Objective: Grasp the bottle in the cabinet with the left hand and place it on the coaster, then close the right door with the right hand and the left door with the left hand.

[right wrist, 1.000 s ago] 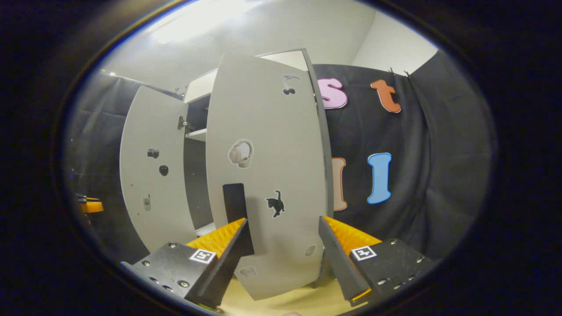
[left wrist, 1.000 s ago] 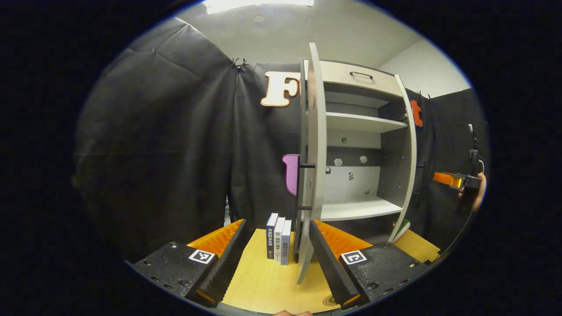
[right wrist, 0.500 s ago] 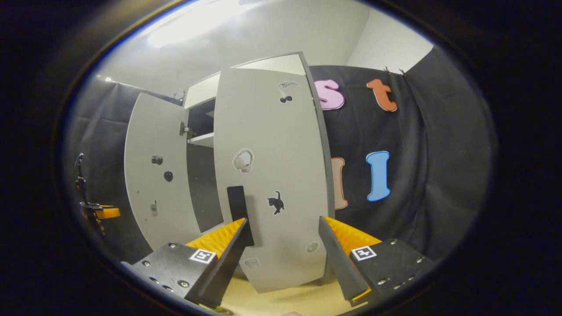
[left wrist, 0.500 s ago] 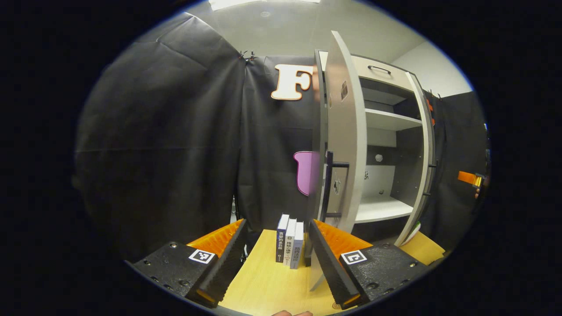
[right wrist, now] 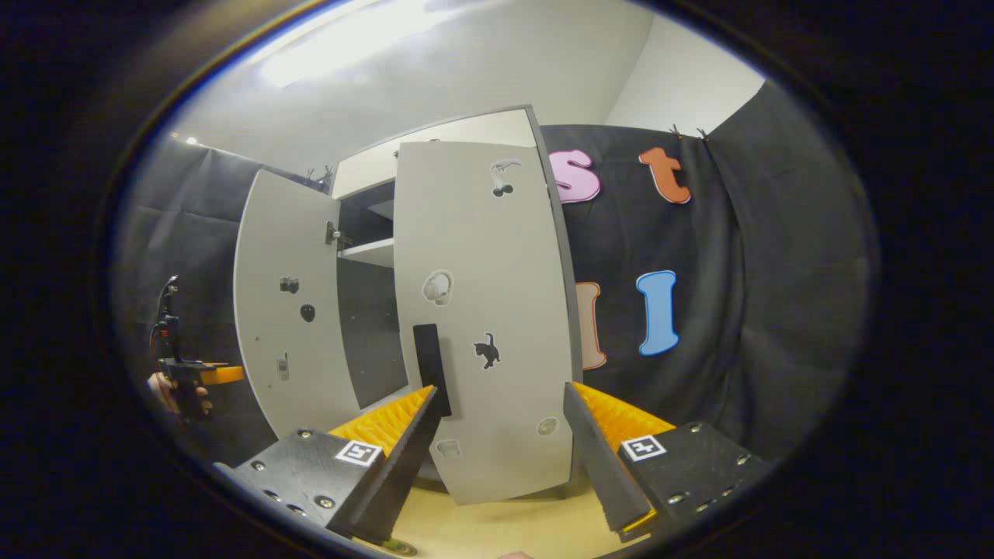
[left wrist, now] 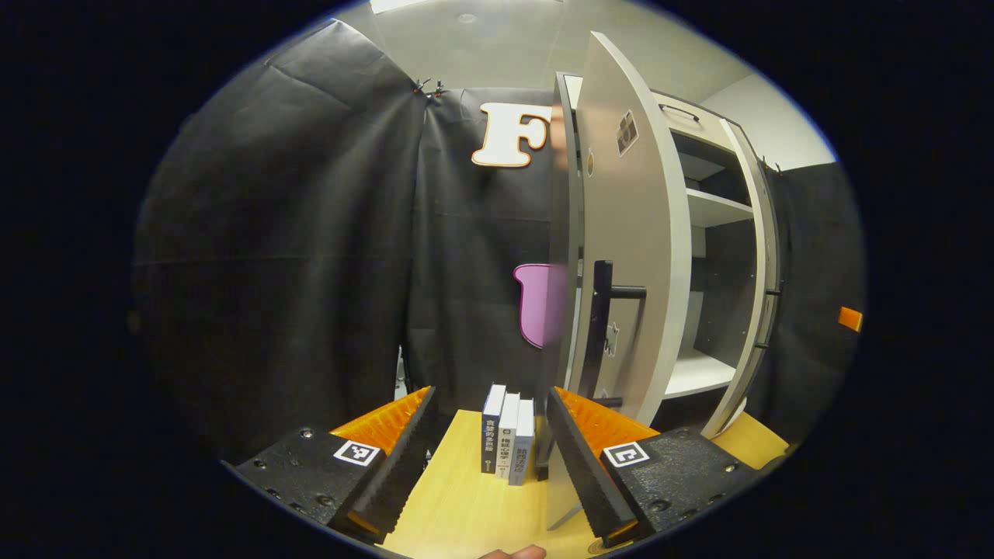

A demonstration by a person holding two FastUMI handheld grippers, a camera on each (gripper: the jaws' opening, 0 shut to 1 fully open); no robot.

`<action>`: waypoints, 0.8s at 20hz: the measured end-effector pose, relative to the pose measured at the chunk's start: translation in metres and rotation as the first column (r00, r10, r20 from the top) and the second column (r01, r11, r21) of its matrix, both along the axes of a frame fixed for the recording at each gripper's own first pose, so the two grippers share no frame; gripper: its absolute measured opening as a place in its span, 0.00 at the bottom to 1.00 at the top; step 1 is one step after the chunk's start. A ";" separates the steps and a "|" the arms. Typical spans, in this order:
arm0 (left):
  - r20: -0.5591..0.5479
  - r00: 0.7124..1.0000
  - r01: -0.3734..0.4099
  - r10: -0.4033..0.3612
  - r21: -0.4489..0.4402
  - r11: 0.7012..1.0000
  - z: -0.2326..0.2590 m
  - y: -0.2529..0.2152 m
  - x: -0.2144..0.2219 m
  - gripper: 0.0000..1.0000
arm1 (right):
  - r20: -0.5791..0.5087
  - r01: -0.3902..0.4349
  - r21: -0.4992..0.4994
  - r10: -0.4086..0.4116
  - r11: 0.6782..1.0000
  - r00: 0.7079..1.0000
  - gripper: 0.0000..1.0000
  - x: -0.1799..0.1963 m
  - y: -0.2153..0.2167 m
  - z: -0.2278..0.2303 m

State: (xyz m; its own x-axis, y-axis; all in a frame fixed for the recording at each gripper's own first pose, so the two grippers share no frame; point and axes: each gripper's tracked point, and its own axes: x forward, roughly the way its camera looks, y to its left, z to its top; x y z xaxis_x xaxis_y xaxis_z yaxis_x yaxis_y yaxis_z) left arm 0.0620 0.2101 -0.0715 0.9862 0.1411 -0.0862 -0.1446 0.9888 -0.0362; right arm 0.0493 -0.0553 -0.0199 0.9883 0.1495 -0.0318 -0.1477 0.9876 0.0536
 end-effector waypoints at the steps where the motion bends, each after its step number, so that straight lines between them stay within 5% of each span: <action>1: 0.001 1.000 0.002 -0.002 0.000 1.000 0.001 -0.003 0.007 0.84 | 0.008 0.000 -0.007 0.000 1.000 1.000 0.96 -0.006 -0.003 0.003; 3: -0.010 1.000 -0.024 0.025 0.034 0.999 -0.001 -0.001 0.016 0.89 | 0.018 0.021 0.000 -0.021 1.000 1.000 0.96 -0.014 -0.018 0.011; 12: -0.039 0.999 -0.024 0.024 0.019 1.000 0.000 -0.004 0.021 0.84 | -0.055 -0.008 0.106 0.013 0.994 0.998 0.96 -0.040 -0.036 0.037; 16: -0.059 0.998 -0.002 0.003 0.014 1.000 -0.002 -0.005 0.021 0.84 | -0.103 0.027 0.051 -0.021 0.998 0.994 0.96 -0.045 -0.046 0.029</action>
